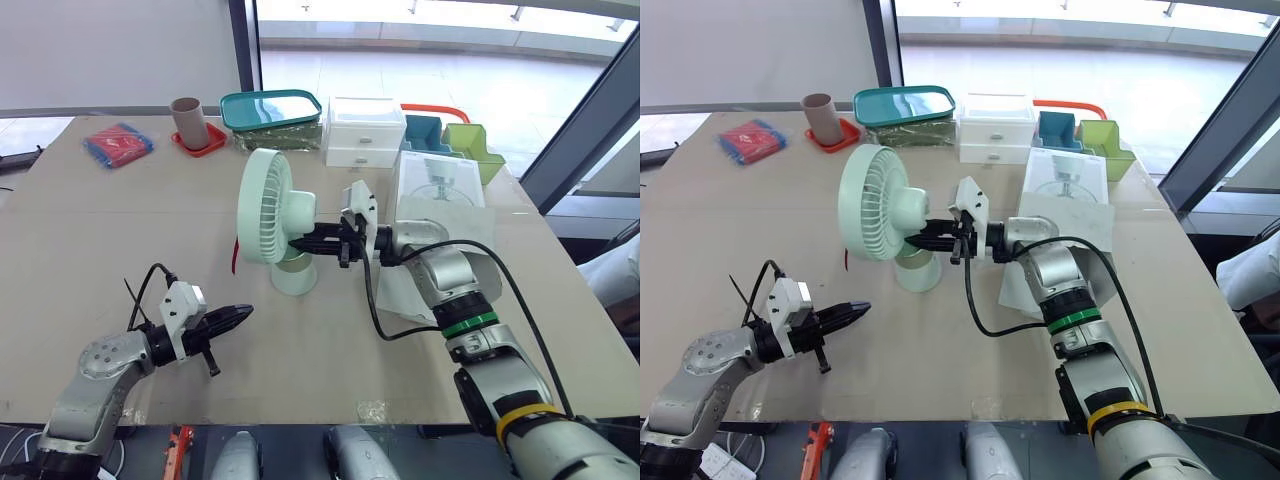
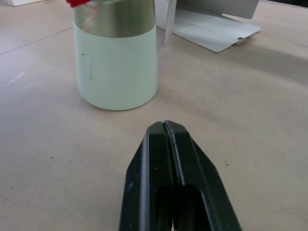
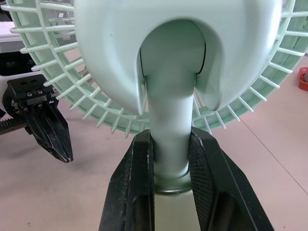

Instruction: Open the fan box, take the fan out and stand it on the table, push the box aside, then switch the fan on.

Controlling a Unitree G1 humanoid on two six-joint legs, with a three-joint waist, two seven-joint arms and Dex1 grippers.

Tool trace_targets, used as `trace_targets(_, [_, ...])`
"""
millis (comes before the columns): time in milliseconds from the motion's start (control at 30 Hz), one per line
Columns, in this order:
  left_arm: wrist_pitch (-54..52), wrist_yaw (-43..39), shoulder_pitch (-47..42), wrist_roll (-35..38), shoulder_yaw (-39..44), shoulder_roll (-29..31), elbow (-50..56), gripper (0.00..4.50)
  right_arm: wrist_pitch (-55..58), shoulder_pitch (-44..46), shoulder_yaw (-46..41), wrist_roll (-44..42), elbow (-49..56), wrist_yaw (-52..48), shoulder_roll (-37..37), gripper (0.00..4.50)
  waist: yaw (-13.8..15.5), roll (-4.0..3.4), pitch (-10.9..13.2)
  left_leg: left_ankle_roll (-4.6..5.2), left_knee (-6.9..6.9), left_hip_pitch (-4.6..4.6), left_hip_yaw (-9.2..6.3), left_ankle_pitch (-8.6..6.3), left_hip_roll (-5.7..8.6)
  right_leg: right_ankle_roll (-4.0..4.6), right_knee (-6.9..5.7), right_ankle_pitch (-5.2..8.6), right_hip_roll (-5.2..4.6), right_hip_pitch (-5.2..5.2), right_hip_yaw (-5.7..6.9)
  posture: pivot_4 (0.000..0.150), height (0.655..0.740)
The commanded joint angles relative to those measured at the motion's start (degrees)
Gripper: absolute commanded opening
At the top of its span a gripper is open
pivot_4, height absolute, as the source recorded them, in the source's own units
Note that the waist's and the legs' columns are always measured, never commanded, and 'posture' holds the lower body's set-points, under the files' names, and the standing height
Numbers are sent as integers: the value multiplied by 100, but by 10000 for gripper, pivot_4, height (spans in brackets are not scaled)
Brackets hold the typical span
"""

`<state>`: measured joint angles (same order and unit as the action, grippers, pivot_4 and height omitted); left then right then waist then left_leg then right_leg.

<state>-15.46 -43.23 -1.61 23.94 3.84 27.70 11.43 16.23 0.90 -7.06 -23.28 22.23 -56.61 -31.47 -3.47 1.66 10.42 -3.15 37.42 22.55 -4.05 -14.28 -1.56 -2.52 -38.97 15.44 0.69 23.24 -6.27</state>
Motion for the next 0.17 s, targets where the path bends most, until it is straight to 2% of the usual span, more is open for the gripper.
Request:
trace_targets(33, [393,817,163,-579,10,-342,28,6880,-906,-876,-43,493,-320,801,611,45000,24,1,-3,0,-1,1,1,0,3,-1,0,0,-4,2,-3,1500,7400])
trace_targets(100, [506,881,190,-668,-15,-400,27,14542,-963,-945,-40,525,-368,919,728,45000,20,-1,-1,0,0,-3,2,0,1,-1,0,0,-3,-1,-3,1500,7400])
trace_targets(167, [562,989,219,-758,-30,-457,9,18606,-1073,-983,22,580,-400,999,795,45000,21,-1,-1,-8,2,-8,10,5,0,5,-1,-4,-1,0,-8,1500,7400])
